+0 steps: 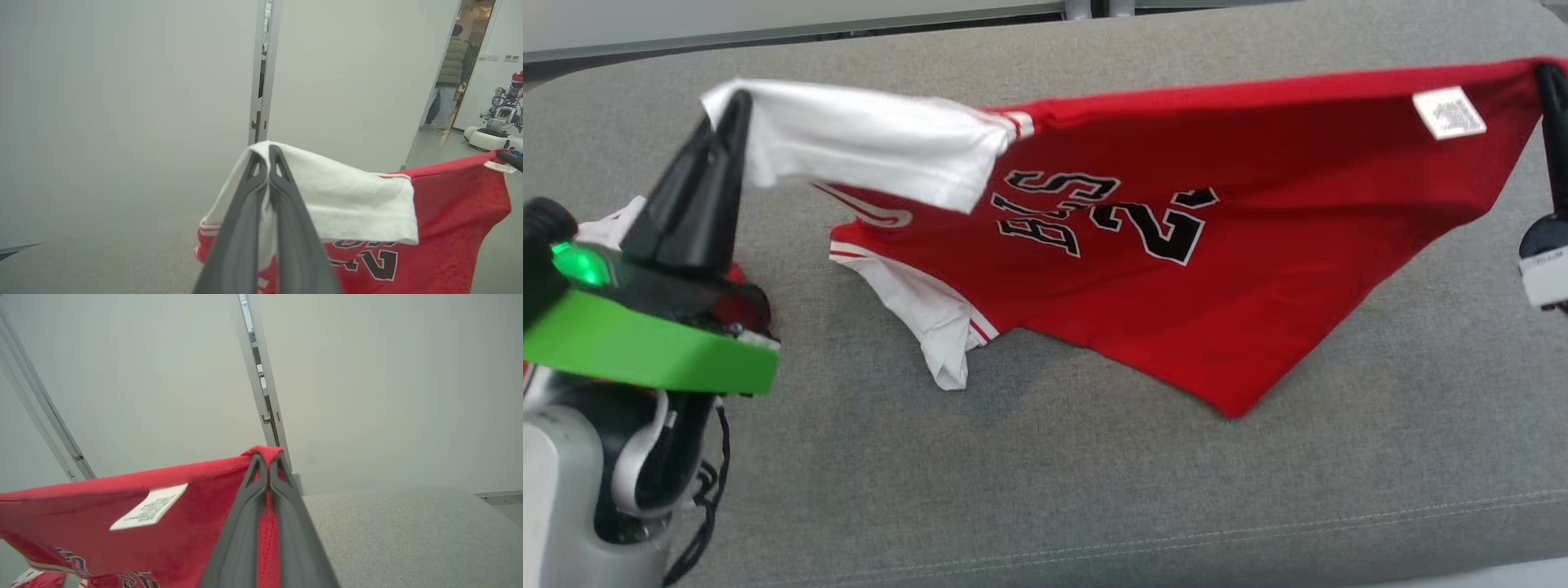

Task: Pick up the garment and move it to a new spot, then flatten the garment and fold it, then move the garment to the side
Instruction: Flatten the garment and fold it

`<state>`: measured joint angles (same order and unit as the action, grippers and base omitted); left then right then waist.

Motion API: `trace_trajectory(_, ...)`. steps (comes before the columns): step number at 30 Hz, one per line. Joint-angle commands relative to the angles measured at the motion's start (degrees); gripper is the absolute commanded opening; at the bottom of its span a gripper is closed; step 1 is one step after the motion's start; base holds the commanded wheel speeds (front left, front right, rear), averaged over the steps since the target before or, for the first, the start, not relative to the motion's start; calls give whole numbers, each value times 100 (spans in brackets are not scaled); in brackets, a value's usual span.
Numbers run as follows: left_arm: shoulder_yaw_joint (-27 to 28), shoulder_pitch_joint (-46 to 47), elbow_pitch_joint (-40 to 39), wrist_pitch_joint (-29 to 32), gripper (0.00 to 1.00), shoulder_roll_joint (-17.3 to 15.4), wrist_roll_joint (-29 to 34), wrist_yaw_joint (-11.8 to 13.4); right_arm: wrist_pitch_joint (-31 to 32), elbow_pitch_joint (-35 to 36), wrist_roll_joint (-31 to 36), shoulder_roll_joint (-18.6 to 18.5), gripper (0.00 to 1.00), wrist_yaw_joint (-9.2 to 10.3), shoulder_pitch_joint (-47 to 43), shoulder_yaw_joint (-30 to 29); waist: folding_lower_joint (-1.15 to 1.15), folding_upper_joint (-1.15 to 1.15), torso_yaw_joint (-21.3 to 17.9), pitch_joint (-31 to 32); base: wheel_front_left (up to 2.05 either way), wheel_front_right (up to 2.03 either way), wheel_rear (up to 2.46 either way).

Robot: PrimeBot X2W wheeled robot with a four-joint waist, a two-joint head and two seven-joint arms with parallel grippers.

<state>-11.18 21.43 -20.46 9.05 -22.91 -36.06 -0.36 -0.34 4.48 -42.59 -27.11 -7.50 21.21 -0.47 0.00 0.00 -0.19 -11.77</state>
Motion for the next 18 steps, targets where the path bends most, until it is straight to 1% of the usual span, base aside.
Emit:
trace_trajectory(1, 44, 150, -34, -46, 0, -25, 40, 30, 19, -24, -10, 7, 0, 2, 105, -17, 0, 0, 50, 84, 0, 0, 0)
trace_trajectory(5, 178, 926, 53, 27, 0, -81, 153, 89, 186, -120, 54, -39, 0, 2, 728, -52, 0, 0, 90, 197, 0, 0, 0)
trace_trajectory(11, 235, 2117, 381, 205, 0, -115, 292, 141, 445, -402, 116, -224, 0, 2, 1562, 0, 0, 0, 166, 265, 0, 0, 0)
trace_trajectory(14, 118, 2671, 673, 400, 0, -69, 228, 80, 596, -588, 85, -335, 0, 3, 1903, 83, 0, 0, 221, 224, 0, 0, 0)
trace_trajectory(18, -88, 3339, 1291, 705, 0, 32, 137, -44, 764, -957, 137, -464, 0, 4, 2424, 314, 0, 0, 266, 34, 0, 0, 0)
